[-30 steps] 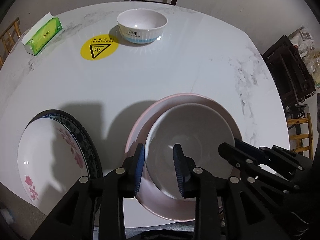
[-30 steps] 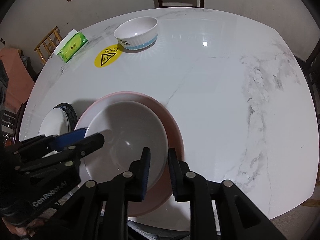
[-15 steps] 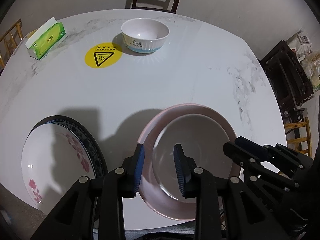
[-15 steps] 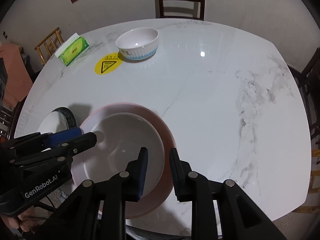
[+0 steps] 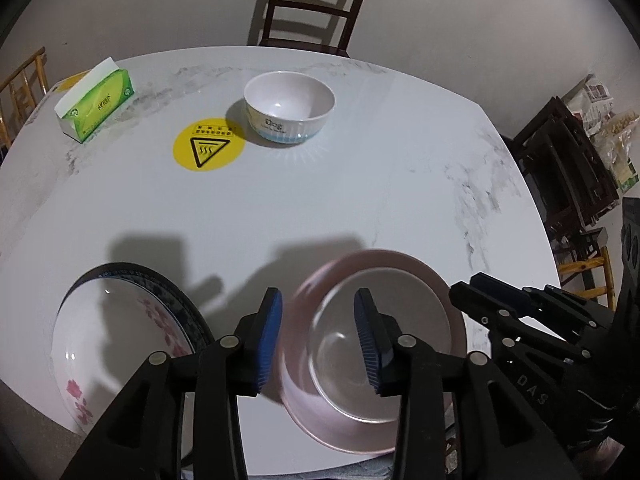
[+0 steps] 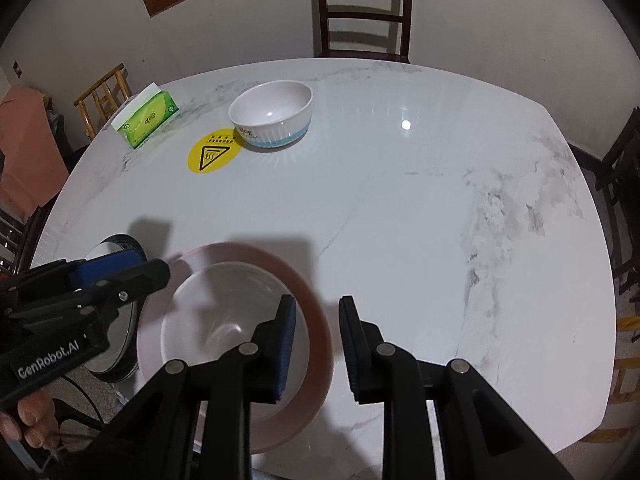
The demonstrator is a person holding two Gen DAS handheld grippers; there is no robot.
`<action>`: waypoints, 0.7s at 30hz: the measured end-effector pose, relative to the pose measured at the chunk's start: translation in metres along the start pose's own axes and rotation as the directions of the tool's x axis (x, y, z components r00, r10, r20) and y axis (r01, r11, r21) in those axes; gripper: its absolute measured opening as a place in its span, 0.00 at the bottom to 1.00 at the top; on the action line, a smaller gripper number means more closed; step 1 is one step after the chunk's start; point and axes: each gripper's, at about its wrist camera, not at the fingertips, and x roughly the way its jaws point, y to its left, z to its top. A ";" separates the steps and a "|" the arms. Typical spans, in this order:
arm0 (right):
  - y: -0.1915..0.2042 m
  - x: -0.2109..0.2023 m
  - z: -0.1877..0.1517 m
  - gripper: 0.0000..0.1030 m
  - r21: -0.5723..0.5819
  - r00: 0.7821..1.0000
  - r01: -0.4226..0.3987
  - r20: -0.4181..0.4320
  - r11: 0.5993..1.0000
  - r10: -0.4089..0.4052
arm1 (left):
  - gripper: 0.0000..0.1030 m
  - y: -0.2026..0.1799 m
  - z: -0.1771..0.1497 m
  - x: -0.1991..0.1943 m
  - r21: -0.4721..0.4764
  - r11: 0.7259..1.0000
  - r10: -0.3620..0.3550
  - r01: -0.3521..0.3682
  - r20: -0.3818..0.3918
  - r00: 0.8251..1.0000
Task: Organize plates and bowls
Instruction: 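Open the left tool to release the white bowl inside the pink bowl, then move the left tool to the white 'Dog' bowl and grasp its rim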
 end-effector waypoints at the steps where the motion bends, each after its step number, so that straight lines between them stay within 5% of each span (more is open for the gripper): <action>1: -0.001 0.000 0.002 0.22 0.000 1.000 0.000 0.003 1.000 0.000 | 0.33 0.002 0.001 0.000 -0.004 1.000 0.007 -0.007 0.003 1.000; 21: -0.035 0.038 0.061 0.22 0.009 0.997 -0.071 0.010 0.997 0.071 | 0.33 0.050 0.052 0.033 -0.092 0.985 0.145 -0.144 0.003 0.989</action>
